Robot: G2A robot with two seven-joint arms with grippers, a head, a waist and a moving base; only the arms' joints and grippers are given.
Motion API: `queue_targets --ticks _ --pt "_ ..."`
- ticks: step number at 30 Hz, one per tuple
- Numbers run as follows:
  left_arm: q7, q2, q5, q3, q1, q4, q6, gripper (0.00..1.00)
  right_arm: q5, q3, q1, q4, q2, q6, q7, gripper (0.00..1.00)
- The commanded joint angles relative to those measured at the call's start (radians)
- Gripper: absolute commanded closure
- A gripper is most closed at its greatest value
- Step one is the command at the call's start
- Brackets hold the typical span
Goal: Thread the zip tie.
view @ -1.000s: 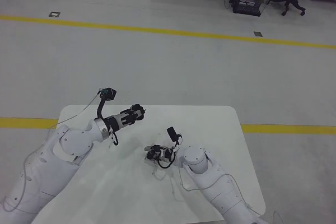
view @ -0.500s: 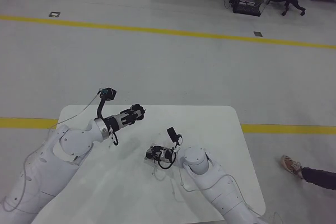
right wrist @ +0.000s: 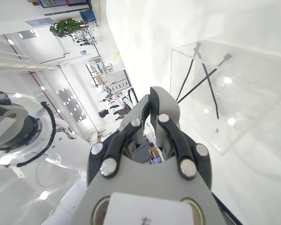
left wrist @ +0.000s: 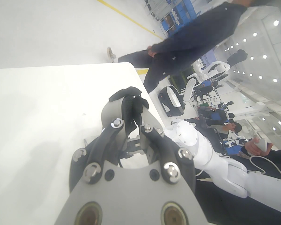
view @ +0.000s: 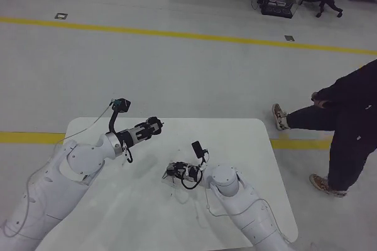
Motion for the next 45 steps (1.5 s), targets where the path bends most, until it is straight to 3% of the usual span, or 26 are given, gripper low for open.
queue_targets --ticks 1,8,12,14,31,45 --pt "0.0 0.0 0.0 0.0 0.0 0.0 0.0 1.0 -0.009 0.007 -0.004 -0.015 0.004 0.016 0.006 0.02" --pt "0.0 0.0 0.0 0.0 0.0 0.0 0.0 1.0 -0.014 -0.007 0.012 0.016 0.004 0.026 0.024 0.0" --pt "0.0 0.0 0.0 0.0 0.0 0.0 0.0 1.0 -0.007 -0.029 0.03 0.055 -0.001 0.026 0.018 0.37" --pt "0.0 0.0 0.0 0.0 0.0 0.0 0.0 1.0 -0.003 -0.038 0.036 0.069 -0.003 0.026 0.015 0.5" --pt "0.0 0.0 0.0 0.0 0.0 0.0 0.0 1.0 0.019 -0.094 0.081 0.128 -0.017 0.026 -0.033 0.65" --pt "0.0 0.0 0.0 0.0 0.0 0.0 0.0 1.0 0.033 -0.161 0.136 0.202 -0.038 0.026 -0.056 0.67"
